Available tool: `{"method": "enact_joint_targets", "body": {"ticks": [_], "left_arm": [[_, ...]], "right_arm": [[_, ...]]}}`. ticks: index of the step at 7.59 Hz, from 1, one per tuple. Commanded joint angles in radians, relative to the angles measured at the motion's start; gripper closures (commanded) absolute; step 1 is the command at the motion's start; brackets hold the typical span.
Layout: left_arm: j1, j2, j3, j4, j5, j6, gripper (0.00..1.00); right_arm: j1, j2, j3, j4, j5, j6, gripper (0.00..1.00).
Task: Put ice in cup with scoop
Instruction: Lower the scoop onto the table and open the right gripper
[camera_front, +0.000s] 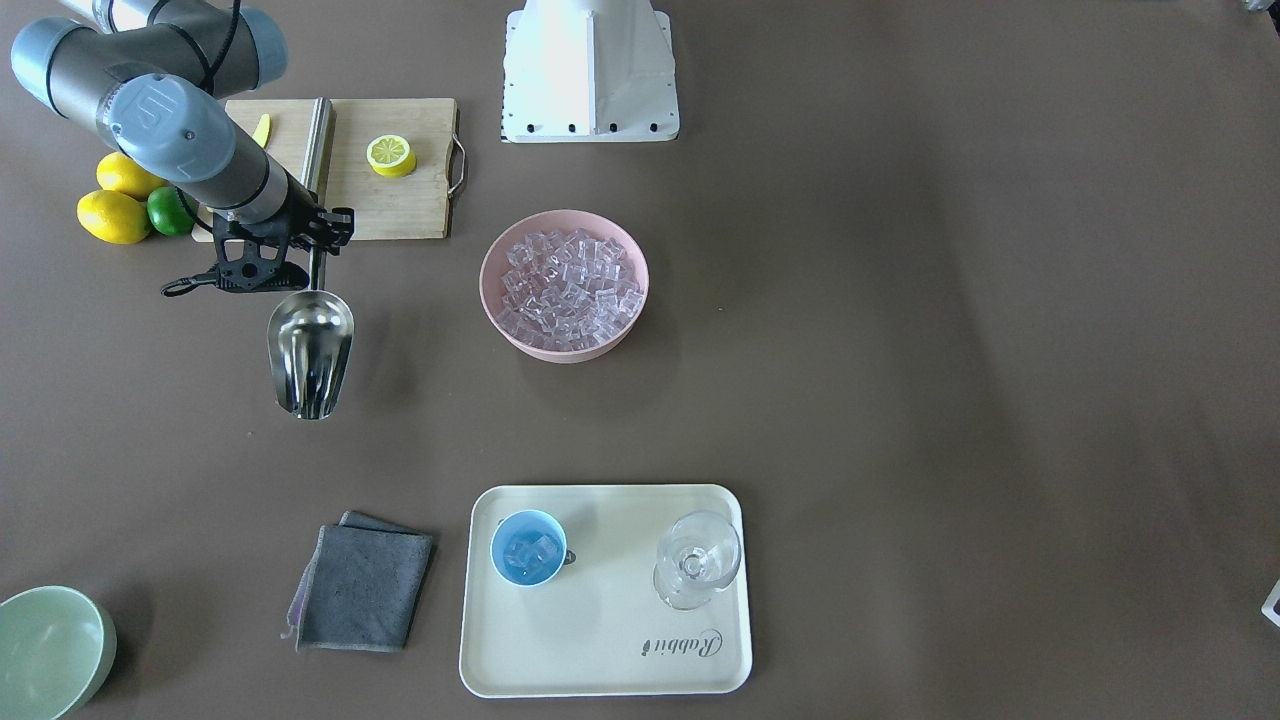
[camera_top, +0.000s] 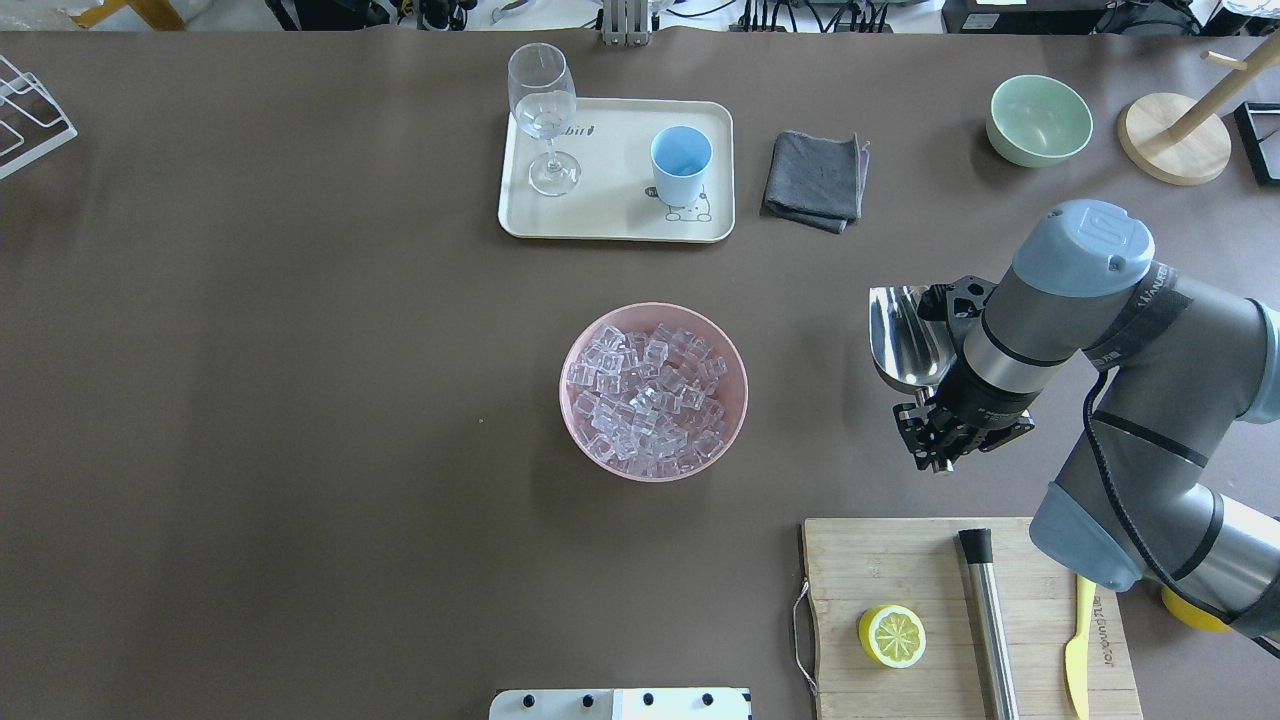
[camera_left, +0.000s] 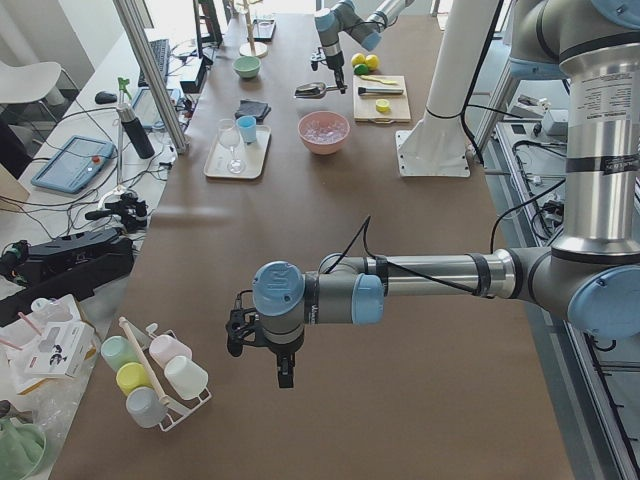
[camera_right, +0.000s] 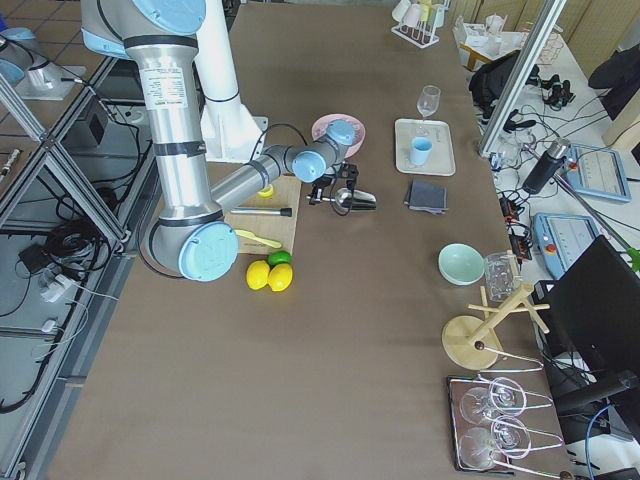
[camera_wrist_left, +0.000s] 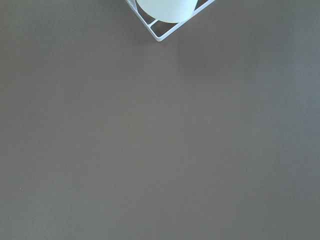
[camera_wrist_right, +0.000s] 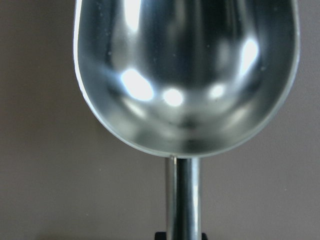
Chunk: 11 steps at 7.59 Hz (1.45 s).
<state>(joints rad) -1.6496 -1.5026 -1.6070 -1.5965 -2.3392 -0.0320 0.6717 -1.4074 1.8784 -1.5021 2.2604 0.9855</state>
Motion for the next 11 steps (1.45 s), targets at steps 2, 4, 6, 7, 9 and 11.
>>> {"method": "enact_joint_targets", "body": {"ticks": [2,4,6,7,9,11], "left_arm": [[-0.001,-0.005,-0.004,0.013,-0.038,0.0,0.02],[-0.001,-0.002,-0.011,0.013,-0.043,0.0,0.02],[0.004,-0.004,-0.013,0.045,-0.043,0.001,0.02],[0.014,-0.013,-0.027,0.112,-0.042,0.006,0.02],[0.024,-0.018,-0.037,0.133,-0.038,0.007,0.02],[0.025,-0.01,-0.054,0.135,-0.04,0.007,0.02]], "right_arm": [[-0.001,-0.016,-0.035,0.088,-0.001,0.044,1.0],[-0.003,-0.016,-0.036,0.086,0.002,0.042,1.0],[-0.004,-0.016,-0.045,0.086,0.007,0.029,0.88],[-0.006,-0.012,-0.054,0.088,0.011,0.027,0.48],[-0.007,-0.01,-0.053,0.088,0.017,0.029,0.0],[-0.007,-0.005,-0.053,0.088,0.019,0.028,0.0]]}}
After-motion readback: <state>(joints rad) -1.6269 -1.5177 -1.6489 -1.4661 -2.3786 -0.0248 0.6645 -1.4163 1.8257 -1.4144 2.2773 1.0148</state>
